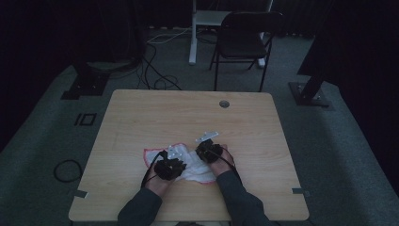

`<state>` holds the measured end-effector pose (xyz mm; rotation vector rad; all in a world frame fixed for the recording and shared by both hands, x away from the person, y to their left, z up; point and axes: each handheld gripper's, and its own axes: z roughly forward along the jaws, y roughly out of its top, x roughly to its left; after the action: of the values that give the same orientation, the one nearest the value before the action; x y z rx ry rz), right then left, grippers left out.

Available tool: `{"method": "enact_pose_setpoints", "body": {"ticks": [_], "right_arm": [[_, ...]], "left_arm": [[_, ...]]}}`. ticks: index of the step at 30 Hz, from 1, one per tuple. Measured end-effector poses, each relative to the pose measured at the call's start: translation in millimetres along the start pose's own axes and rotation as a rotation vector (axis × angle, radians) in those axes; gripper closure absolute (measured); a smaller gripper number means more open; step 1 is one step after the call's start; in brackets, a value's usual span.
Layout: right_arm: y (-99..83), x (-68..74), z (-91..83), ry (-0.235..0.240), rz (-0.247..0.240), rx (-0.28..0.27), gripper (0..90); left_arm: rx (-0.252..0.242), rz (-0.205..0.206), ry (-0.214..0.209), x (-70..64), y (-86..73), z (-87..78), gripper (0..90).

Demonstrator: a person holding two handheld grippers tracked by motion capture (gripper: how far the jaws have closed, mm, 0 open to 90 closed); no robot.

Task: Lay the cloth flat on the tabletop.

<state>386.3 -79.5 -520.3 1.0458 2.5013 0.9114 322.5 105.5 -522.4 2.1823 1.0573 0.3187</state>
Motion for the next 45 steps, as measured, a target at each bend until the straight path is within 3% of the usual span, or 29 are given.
{"method": "enact_pose_setpoints", "body": {"ticks": [4, 7, 12, 17, 25, 26, 32, 34, 37, 38, 43, 45], "right_arm": [[-3.5, -16.9, -13.9, -0.037, 0.058, -0.033, 87.8], [-5.8, -23.1, -22.2, -0.060, 0.065, -0.047, 87.4], [-9.0, -28.5, -27.2, -0.018, 0.064, -0.054, 81.5], [-4.7, -32.5, -29.5, -0.038, 0.086, -0.093, 76.7], [11.7, -32.1, -2.7, -0.061, 0.121, -0.065, 71.7], [12.7, -30.4, 6.9, -0.056, 0.126, -0.031, 67.9], [8.2, -21.6, 16.6, -0.032, 0.093, 0.021, 60.4], [6.9, -19.7, 15.7, -0.026, 0.083, 0.026, 60.6], [6.2, -19.4, 15.3, -0.008, 0.087, 0.030, 68.3], [6.9, -19.9, 14.1, 0.013, 0.075, 0.035, 81.4], [8.2, -19.2, 1.9, -0.039, 0.054, -0.012, 86.5], [9.8, -19.3, -11.8, -0.077, 0.031, -0.071, 86.6]], "left_arm": [[-0.001, -0.003, 0.001, 0.5, 0.8, 0.0, 76.3], [-0.010, -0.008, 0.000, 0.7, 1.6, -0.8, 74.6], [-0.006, -0.004, 0.006, 2.7, 1.3, -2.9, 72.7], [-0.005, -0.007, 0.006, 2.1, 1.4, -1.9, 72.6], [-0.002, -0.008, 0.004, 2.1, 0.7, -1.5, 72.6], [-0.001, -0.007, 0.004, 2.1, 0.8, -1.6, 72.7], [-0.002, -0.010, 0.002, 2.7, 0.3, -1.2, 72.7], [-0.002, -0.010, 0.002, 2.6, 0.3, -0.5, 72.7], [-0.001, -0.013, 0.001, 2.7, 0.4, -0.6, 72.6], [-0.001, -0.013, 0.002, 2.6, 0.6, -0.9, 72.6], [-0.008, -0.011, 0.002, 3.0, 0.9, -2.1, 72.2], [-0.014, -0.009, 0.004, 4.0, 1.4, -3.1, 72.0]]}}
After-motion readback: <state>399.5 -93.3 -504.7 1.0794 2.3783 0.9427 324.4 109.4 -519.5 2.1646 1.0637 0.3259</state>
